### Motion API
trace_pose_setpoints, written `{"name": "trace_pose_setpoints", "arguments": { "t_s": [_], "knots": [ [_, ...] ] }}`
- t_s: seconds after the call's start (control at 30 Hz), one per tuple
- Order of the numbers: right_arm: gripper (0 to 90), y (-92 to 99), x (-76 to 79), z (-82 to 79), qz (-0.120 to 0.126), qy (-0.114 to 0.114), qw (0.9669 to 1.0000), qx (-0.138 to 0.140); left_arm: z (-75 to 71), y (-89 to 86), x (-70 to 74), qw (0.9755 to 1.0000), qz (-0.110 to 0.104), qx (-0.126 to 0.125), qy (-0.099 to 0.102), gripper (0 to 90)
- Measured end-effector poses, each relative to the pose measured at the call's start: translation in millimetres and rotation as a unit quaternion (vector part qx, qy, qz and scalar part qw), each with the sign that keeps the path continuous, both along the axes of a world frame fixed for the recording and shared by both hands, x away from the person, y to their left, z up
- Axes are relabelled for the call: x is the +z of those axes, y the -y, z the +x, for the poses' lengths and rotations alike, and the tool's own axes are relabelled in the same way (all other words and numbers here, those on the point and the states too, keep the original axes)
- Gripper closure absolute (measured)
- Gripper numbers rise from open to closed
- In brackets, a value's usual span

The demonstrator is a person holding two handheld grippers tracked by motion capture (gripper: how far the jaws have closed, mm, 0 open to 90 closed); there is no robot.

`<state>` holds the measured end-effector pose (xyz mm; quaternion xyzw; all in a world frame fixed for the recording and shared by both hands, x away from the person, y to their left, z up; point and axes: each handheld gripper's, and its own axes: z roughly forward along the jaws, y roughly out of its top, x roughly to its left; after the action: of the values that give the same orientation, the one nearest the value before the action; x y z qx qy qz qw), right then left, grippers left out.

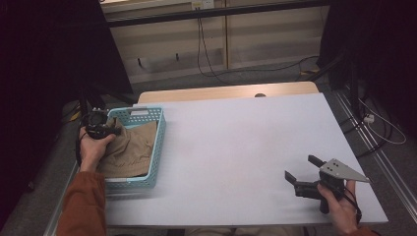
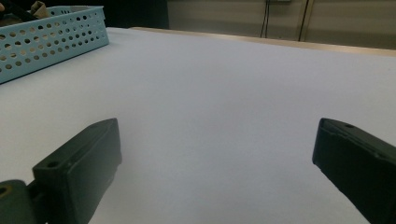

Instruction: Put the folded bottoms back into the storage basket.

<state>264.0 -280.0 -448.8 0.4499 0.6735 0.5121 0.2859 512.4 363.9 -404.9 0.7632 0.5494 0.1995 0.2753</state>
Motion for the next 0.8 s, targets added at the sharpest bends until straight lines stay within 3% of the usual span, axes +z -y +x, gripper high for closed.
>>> {"name": "trace_pose_setpoints", "arguments": {
  "t_s": [0.07, 0.13, 0.4, 0.53, 0.57, 0.63, 0.67, 0.77, 0.8],
  "knots": [
    [1.3, 0.9, -0.2, -0.6, 0.001, -0.002, 1.0, -0.001, -2.7, -2.1, 1.7, 0.9997, -0.019, -0.012, 0.013, 64.0],
    [1.3, 1.9, -0.6, -0.6, 0.003, -0.002, 1.0, -0.002, -6.1, -3.2, 4.1, 0.9992, -0.023, -0.004, 0.032, 57.7],
    [1.3, 3.2, -1.1, -0.9, 0.004, -0.002, 1.0, -0.002, -12.8, -0.6, 12.8, 0.9977, -0.021, 0.0, 0.064, 40.5],
    [1.4, 3.2, -0.8, -1.6, 0.002, -0.001, 1.0, -0.002, -16.5, -2.4, 18.2, 0.996, -0.037, -0.002, 0.082, 32.8],
    [1.3, 3.0, -0.7, -1.7, 0.002, -0.001, 1.0, -0.001, -17.4, -3.1, 18.1, 0.996, -0.043, -0.011, 0.077, 31.7],
    [1.3, 3.0, -0.7, -1.8, 0.002, -0.001, 1.0, -0.001, -19.9, -3.3, 18.3, 0.9958, -0.025, -0.011, 0.087, 30.7],
    [1.3, 3.1, -0.9, -1.6, 0.002, -0.001, 1.0, -0.002, -21.8, -4.9, 18.7, 0.9948, -0.03, -0.007, 0.097, 23.5],
    [1.4, 3.3, -0.8, -1.6, 0.002, -0.001, 1.0, -0.004, -25.4, -7.9, 19.6, 0.993, -0.037, -0.008, 0.112, 20.6],
    [1.4, 3.1, -0.6, -2.0, 0.001, -0.001, 1.0, -0.003, -28.4, -10.0, 20.7, 0.9911, -0.037, -0.004, 0.127, 13.3]
  ]
}}
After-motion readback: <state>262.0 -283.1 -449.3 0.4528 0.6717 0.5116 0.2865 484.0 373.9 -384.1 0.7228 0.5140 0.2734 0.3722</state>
